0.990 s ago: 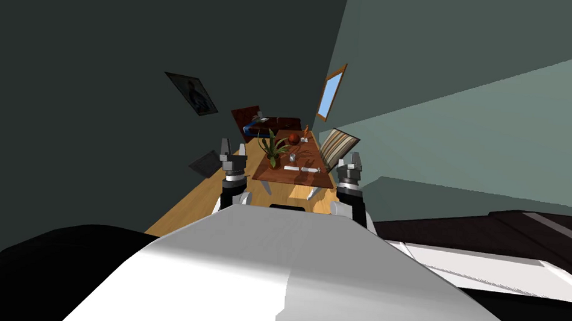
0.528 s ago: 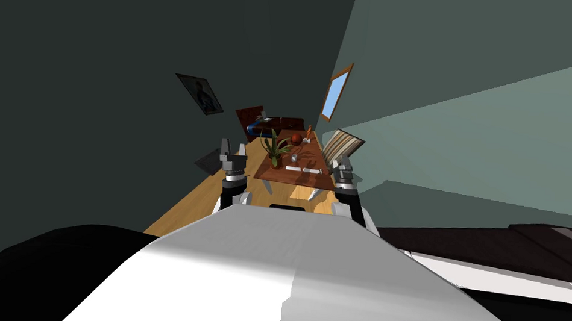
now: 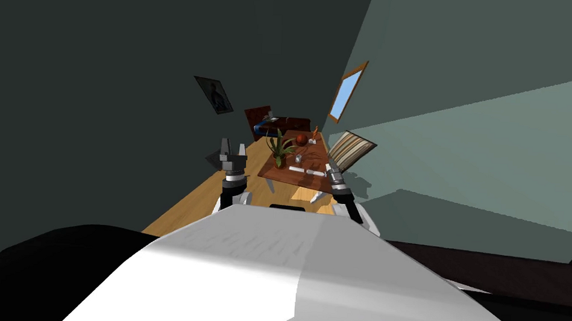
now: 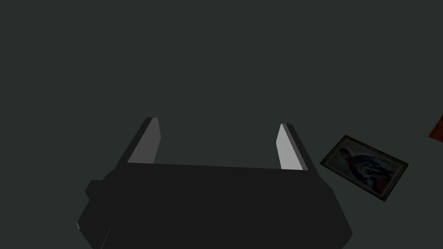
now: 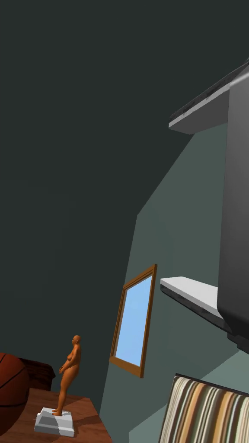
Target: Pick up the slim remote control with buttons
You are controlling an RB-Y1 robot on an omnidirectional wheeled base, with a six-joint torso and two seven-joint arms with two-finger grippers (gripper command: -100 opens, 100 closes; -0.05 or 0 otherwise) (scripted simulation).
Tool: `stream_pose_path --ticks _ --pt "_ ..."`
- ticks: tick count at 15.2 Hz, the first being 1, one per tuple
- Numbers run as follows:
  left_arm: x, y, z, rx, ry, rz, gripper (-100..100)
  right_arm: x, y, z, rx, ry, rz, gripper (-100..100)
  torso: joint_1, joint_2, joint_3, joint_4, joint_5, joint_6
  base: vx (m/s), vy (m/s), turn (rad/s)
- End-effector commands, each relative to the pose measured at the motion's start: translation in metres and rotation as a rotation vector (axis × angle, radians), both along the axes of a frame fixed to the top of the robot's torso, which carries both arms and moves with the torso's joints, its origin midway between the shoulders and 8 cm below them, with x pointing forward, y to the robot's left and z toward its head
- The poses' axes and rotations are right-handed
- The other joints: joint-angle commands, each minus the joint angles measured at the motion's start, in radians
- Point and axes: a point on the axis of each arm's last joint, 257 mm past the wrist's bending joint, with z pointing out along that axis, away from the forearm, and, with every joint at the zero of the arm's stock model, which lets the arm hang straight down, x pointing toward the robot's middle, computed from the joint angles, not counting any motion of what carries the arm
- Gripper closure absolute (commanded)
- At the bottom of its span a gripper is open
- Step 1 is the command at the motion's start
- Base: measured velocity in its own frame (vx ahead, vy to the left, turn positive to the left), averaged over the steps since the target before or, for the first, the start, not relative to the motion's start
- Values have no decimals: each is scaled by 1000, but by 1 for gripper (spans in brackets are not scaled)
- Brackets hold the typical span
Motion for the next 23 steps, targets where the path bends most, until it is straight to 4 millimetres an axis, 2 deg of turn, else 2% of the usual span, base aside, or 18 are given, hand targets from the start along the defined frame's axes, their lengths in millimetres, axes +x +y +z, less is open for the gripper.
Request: stream_pose_path --ticks 1,2,3,4,5,6,9,10,11,12,13,14,15,16,18,19,21,23 --pt "0 0 0 0 0 0 0 3 4 -12 -48 23 28 -100 0 0 0 0 0 0 3 -3 165" --pt "0 0 0 0 0 0 0 5 12 -26 -83 41 57 -100 0 0 0 0 0 0 3 1 180" --pt "0 0 0 0 0 0 0 5 10 -31 -99 53 59 -100 0 0 0 0 0 0 4 3 164" --pt "0 0 0 0 0 0 0 5 19 -42 -134 65 92 -100 1 0 0 0 0 0 5 10 257" --pt "0 0 0 0 0 0 0 6 14 -51 -152 85 91 -100 1 0 0 0 0 0 7 8 231" --pt "0 0 0 0 0 0 0 6 14 -51 -152 85 91 -100 1 0 0 0 0 0 7 2 64" --pt "0 0 0 0 0 0 0 4 25 -85 -253 133 159 -100 1 0 0 0 0 0 6 12 224" --pt "0 0 0 0 0 0 0 4 18 -95 -266 156 154 -100 2 0 0 0 0 0 8 13 238" --pt "0 0 0 0 0 0 0 2 25 -109 -312 172 191 -100 1 0 0 0 0 0 13 17 291" --pt "0 0 0 0 0 0 0 1 17 -119 -326 195 186 -100 2 -1 0 0 0 0 14 16 222" --pt "0 0 0 0 0 0 0 -2 24 -131 -373 207 225 -100 2 -1 -1 0 0 0 17 24 302" --pt "0 0 0 0 0 0 0 -3 14 -143 -388 235 218 -100 2 -1 -1 0 0 0 19 22 232" --pt "0 0 0 0 0 0 0 -3 14 -144 -389 237 217 -100 2 -1 -1 0 1 0 14 12 41" --pt "0 0 0 0 0 0 0 -8 14 -161 -450 261 255 -100 2 -1 -1 0 1 1 12 20 162" --pt "0 0 0 0 0 0 0 -9 8 -170 -453 281 248 -100 2 -1 0 0 1 0 11 17 174" --pt "0 0 0 0 0 0 0 -15 6 -186 -515 304 287 -100 2 -1 0 0 1 1 12 21 227" --pt "0 0 0 0 0 0 0 -17 -1 -195 -519 328 277 -100 2 -1 0 0 1 0 13 16 184" --pt "0 0 0 0 0 0 0 -25 -10 -217 -585 368 309 -100 2 -1 0 0 1 0 17 20 278"
